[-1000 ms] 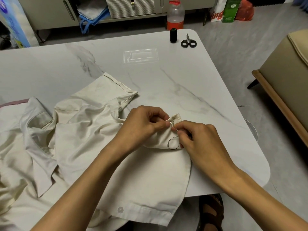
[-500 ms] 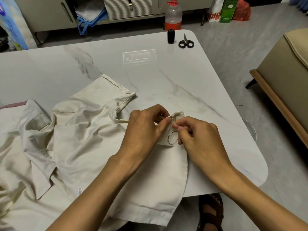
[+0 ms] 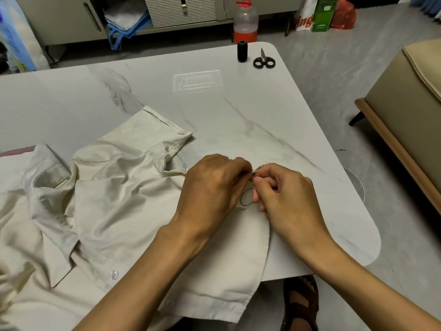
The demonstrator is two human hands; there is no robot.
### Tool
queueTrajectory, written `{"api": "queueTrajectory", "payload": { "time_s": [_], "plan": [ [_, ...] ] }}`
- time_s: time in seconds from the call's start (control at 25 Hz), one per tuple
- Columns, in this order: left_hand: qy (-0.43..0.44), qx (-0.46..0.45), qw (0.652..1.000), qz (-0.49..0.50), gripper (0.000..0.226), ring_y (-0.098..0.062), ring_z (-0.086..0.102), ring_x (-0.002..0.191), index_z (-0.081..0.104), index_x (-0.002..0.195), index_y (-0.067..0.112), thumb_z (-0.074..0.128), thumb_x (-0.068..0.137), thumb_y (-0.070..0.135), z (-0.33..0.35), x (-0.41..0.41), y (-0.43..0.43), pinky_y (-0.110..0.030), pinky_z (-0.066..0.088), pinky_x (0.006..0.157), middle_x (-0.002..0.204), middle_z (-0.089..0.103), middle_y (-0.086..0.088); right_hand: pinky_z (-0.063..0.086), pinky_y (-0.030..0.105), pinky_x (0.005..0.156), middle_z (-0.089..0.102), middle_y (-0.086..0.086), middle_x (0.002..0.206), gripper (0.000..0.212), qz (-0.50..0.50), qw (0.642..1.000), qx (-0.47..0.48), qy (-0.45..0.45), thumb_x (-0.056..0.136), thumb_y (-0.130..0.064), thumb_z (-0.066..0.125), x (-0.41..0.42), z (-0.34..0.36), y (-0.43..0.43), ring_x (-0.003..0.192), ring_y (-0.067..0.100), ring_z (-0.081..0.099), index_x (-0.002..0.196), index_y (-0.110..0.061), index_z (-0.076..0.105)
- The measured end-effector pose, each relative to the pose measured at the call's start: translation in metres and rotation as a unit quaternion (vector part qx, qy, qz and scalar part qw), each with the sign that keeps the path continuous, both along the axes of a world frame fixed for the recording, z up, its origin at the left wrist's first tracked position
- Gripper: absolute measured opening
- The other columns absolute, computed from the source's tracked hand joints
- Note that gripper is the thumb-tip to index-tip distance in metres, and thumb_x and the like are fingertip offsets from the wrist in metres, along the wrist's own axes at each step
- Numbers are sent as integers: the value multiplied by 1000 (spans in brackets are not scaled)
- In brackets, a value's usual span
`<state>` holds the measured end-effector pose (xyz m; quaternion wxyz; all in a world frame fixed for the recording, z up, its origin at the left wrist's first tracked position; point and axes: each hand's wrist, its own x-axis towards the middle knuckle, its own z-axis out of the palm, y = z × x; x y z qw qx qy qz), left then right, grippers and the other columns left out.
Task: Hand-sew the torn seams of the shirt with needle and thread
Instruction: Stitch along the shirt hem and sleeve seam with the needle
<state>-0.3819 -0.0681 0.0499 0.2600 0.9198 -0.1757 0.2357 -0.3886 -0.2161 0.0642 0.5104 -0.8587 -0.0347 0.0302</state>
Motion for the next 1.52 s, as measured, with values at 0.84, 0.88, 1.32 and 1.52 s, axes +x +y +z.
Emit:
{"api": "queueTrajectory", "payload": {
  "time_s": [0.84,0.88,1.32,1.52],
  "plan": [
    [27,-89,996,14,4,0,42,60,74,82,18,78,84,20,1,3,8,-11,31,62,74,67,10,53,33,65,69,-5,72,5,-15,995,14,-93,99,-16,52,-5,10,-3,67,9,66,98,-21,50],
    [37,-112,993,12,4,2,44,56,74,81,18,78,83,19,1,3,8,-9,31,61,73,66,11,51,36,66,68,-8,73,3,-47,989,-13,-137,99,-19,52,-2,11,-8,69,9,65,97,-21,52],
    [49,-123,990,-46,7,-8,59,55,72,83,9,79,83,8,8,-4,9,-12,42,57,63,56,16,46,5,64,76,7,85,11,47,970,177,161,88,-14,69,20,12,-19,73,2,66,85,-8,78],
    [55,-130,988,-57,5,-11,60,55,71,81,8,76,82,9,6,-3,9,-20,47,57,61,63,8,47,8,67,74,4,79,9,-4,974,190,122,86,-11,70,18,11,-15,70,2,64,83,-6,76]
  ]
}}
